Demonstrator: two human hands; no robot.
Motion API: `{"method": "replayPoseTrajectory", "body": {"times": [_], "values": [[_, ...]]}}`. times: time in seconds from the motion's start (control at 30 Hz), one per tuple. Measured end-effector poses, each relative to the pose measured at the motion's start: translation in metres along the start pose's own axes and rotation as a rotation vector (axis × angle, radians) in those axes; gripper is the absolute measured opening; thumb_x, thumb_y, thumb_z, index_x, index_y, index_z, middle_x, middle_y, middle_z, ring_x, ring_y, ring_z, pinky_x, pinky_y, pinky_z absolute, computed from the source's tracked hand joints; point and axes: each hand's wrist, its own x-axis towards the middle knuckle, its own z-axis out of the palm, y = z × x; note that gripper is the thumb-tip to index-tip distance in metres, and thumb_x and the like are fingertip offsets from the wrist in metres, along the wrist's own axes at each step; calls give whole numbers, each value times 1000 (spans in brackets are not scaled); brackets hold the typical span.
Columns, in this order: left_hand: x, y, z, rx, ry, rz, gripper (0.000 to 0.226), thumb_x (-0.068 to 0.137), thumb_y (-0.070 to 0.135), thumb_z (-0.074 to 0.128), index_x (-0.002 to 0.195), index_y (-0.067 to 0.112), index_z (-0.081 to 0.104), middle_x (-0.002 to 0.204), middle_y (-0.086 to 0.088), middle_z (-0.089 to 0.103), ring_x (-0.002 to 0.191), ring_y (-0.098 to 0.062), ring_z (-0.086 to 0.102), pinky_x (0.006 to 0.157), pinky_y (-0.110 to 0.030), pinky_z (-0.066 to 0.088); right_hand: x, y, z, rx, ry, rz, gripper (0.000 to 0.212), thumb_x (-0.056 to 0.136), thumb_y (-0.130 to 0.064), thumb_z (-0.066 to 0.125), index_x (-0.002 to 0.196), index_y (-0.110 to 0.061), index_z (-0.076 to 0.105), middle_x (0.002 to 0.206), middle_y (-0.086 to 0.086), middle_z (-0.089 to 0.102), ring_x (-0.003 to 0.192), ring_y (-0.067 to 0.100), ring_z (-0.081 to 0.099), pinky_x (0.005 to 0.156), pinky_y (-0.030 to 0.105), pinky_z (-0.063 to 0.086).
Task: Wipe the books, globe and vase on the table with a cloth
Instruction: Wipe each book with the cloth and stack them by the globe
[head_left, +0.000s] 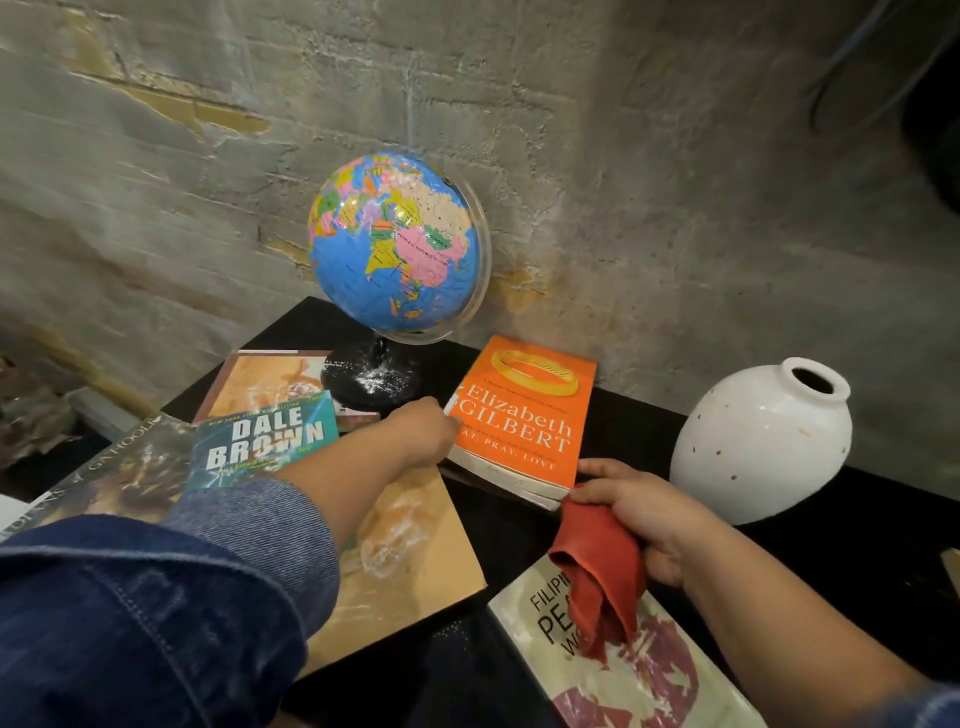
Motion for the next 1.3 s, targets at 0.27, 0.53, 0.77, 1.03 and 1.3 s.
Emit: {"method": "replayPoseTrajectory", "body": {"times": [0.27,0.53,0.77,1.03,1.3], "values": [[1,-6,2,-12,7,15,39,99,35,42,123,5,51,121,-13,57,110,-28,55,95,-38,45,3,8,2,-42,-4,-8,45,86,-2,61,126,-22,55,107,10,70,101,27,66,91,40,52],[4,-8,1,132,14,35,38,101,27,34,125,4,53,124,-16,57,115,-32,53,98,-39,43,-1,10,2,-81,-25,-48,37,89,-3,60,118,-26,61,103,5,71,96,24,67,81,31,54],[7,-12,5,125,-18,31,43,97,42,42,135,22,47,129,-8,54,121,-29,47,104,-48,38,5,3,2,-59,5,-78,36,93,-7,57,125,-24,59,102,2,71,91,18,68,69,25,51],[-4,-13,3,203,-121,128,43,101,35,37,141,20,42,134,-7,54,119,-26,51,103,-39,42,5,8,-2,-64,60,-103,52,91,-3,59,138,-25,50,110,4,67,93,19,65,68,25,48],[8,-11,9,451,-92,81,35,98,30,41,131,19,50,118,-5,58,109,-25,54,102,-50,39,5,8,-1,-224,52,-129,63,86,-7,66,141,-32,46,121,4,60,97,16,61,68,22,46]]}}
